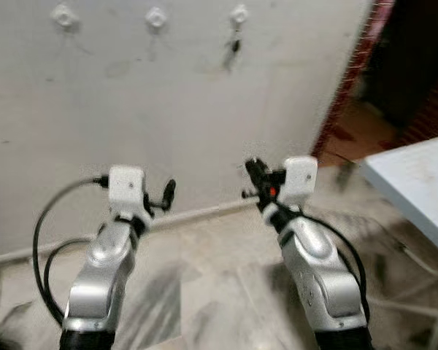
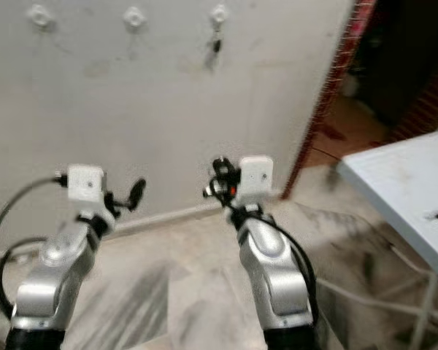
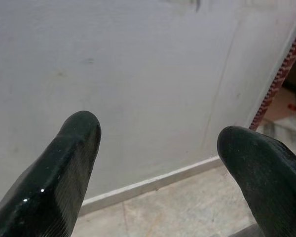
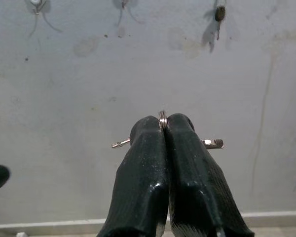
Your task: Hang keys on a hook
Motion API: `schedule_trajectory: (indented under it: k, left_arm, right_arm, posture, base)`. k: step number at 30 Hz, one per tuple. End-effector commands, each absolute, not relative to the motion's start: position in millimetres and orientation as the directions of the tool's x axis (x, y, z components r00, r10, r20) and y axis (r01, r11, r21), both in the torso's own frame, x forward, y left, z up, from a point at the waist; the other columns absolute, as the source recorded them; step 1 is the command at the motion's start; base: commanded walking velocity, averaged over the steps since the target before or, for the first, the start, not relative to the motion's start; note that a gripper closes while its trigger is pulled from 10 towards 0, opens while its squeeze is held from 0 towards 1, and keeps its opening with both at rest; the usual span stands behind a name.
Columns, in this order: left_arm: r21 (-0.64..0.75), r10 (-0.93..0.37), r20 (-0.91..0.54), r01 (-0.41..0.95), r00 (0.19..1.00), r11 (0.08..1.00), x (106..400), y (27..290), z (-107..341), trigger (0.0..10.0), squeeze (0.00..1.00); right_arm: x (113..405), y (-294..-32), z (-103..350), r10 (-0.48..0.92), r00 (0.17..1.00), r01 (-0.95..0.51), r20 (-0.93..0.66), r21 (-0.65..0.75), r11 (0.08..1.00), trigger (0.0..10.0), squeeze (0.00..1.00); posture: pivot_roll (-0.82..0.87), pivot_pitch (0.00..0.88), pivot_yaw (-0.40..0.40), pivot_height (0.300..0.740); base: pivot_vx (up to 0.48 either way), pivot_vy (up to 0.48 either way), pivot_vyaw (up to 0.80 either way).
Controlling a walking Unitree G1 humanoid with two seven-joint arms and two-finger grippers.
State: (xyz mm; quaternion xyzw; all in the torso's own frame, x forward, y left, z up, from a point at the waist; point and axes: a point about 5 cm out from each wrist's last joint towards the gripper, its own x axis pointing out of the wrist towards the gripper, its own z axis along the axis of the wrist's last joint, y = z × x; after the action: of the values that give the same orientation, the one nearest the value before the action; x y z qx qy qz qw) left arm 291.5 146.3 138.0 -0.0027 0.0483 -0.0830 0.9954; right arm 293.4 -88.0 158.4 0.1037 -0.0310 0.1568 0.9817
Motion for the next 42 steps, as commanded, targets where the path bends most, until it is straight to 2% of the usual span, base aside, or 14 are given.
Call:
schedule_trajectory:
  k: [1,20,42]
  left_arm:
    - [-0.007,-0.168,-0.090,0.168,0.982,0.986,291.8,147.5,140.2,10.0,0.00]
    - [-0.017,-0.175,-0.085,0.174,0.981,0.985,291.3,148.4,139.7,10.0,0.00]
    - [-0.029,-0.186,-0.084,0.184,0.979,0.982,290.7,146.3,138.9,10.0,0.00]
  right_arm:
    - [293.8,-84.4,161.7,0.306,0.946,-0.322,0.109,0.201,0.925,10.0,0.00]
    - [292.8,-83.4,162.8,0.308,0.943,-0.328,0.124,0.198,0.924,10.0,0.00]
    - [291.6,-78.5,163.5,0.341,0.931,-0.359,0.132,0.161,0.919,10.0,0.00]
  posture:
    - [0.18,0.013,-0.066,0.740]
    - [0.17,0.017,-0.062,0.740]
    - [0.17,0.019,-0.068,0.740]
  base:
    - [0.000,0.000,0.00]
    - [0.000,0.000,0.00]
    - [0.344,0.000,0.00]
